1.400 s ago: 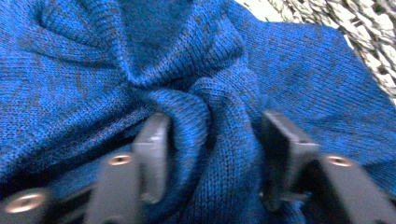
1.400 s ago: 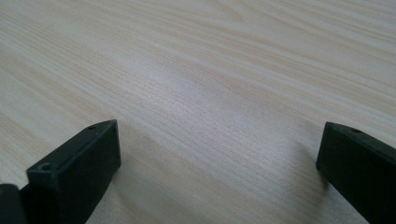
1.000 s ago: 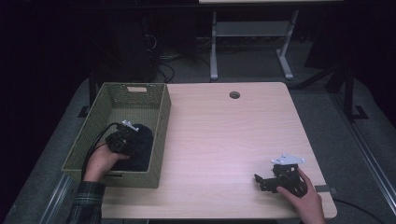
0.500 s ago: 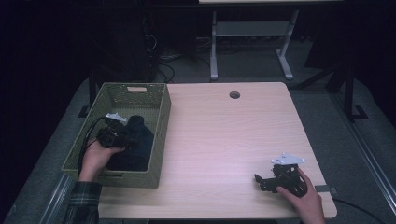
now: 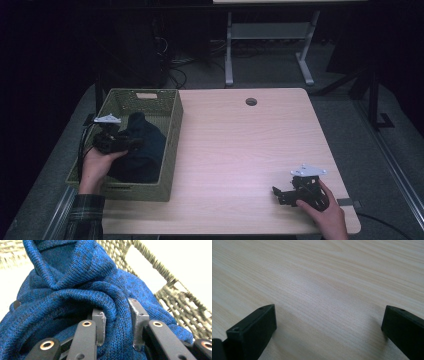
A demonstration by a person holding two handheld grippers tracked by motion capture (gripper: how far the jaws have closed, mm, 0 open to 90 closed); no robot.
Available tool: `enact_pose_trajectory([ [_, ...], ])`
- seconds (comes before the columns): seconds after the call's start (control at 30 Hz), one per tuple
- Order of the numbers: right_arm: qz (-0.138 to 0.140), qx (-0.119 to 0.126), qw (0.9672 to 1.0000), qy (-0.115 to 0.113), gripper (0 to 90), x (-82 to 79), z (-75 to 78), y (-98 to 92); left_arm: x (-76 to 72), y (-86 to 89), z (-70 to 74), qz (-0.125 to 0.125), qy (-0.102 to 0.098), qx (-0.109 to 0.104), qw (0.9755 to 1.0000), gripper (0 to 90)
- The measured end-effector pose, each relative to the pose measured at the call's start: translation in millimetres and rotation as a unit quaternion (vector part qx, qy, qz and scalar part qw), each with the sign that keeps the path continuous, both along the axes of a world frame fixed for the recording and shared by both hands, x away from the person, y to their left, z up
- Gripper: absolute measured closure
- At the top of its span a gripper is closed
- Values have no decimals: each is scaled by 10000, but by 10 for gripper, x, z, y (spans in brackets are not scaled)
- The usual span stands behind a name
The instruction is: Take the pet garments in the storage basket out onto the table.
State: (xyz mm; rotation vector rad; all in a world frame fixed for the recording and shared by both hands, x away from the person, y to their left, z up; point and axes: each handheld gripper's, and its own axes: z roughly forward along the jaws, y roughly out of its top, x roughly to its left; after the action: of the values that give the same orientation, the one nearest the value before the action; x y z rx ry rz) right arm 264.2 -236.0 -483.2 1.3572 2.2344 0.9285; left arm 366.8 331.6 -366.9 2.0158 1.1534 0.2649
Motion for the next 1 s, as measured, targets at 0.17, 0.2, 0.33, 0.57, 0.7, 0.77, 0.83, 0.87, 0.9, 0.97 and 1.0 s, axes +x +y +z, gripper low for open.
enact_pose_trajectory([
  [0.17,1,-1,10000,-1,0,0,0,0,-33,73,88,98,-252,-289,9992,708],
  [0.2,2,0,10000,0,0,0,0,0,-40,102,111,119,-313,-373,9987,709],
  [0.33,0,-1,10000,-1,0,0,0,0,-57,170,164,220,-451,-558,9972,710],
  [0.57,1,0,10000,0,0,0,0,0,-84,228,251,223,-627,-799,9946,712],
  [0.7,2,0,10000,-1,0,1,0,0,-81,193,325,117,-688,-843,9940,712],
  [0.77,4,-1,10000,1,0,2,0,0,-77,165,365,63,-724,-849,9937,712],
  [0.83,5,-1,10000,3,0,2,0,-1,-68,135,418,4,-756,-851,9935,711],
  [0.87,6,-1,10000,3,0,2,0,-1,-62,119,452,-28,-793,-847,9932,712],
  [0.9,6,-1,10000,2,0,2,0,-1,-55,106,481,-47,-822,-845,9930,712],
  [0.97,2,5,10000,11,0,2,1,0,-51,88,527,-68,-872,-865,9924,711],
  [1.0,10,-3,10000,-1,0,3,0,-1,-43,76,558,-102,-913,-871,9919,711],
])
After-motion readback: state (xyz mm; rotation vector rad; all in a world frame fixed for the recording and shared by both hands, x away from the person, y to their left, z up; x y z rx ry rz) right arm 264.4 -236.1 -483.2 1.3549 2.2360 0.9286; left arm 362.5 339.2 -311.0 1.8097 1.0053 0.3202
